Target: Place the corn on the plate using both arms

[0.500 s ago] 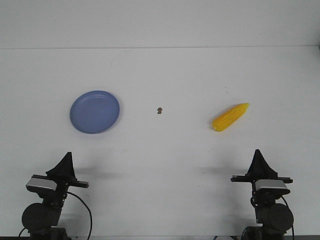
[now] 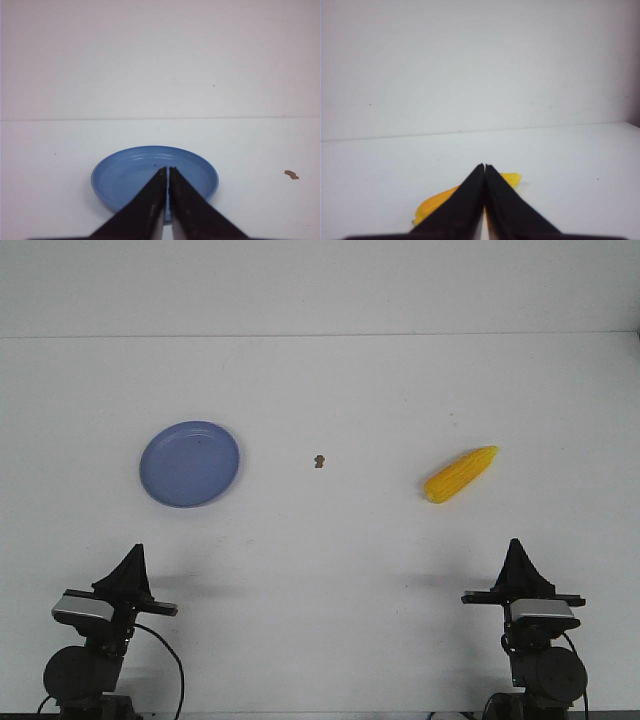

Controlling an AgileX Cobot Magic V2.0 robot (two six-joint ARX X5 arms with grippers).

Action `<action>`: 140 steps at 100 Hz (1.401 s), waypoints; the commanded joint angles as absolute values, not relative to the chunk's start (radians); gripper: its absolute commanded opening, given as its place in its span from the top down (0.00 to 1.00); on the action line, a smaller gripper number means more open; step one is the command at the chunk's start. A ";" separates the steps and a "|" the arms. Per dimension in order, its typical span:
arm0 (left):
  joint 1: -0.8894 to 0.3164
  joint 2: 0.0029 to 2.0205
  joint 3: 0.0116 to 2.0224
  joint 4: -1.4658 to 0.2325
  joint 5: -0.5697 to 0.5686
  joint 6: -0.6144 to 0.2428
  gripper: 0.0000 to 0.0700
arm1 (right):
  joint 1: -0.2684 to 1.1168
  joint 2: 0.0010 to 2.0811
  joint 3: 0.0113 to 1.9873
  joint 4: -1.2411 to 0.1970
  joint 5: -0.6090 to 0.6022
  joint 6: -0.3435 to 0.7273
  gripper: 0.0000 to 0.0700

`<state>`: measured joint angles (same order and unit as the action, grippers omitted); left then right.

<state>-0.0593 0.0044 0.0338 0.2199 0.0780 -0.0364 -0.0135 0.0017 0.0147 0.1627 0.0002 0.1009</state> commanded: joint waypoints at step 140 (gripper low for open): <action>-0.058 0.557 0.830 -0.465 -0.037 -0.112 0.98 | -0.012 0.535 0.787 -0.590 0.003 0.125 1.00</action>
<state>-0.0593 0.5053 0.7723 -0.4046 -0.0315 -0.1150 -0.0135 0.4854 0.7284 -0.5465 0.0025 0.1291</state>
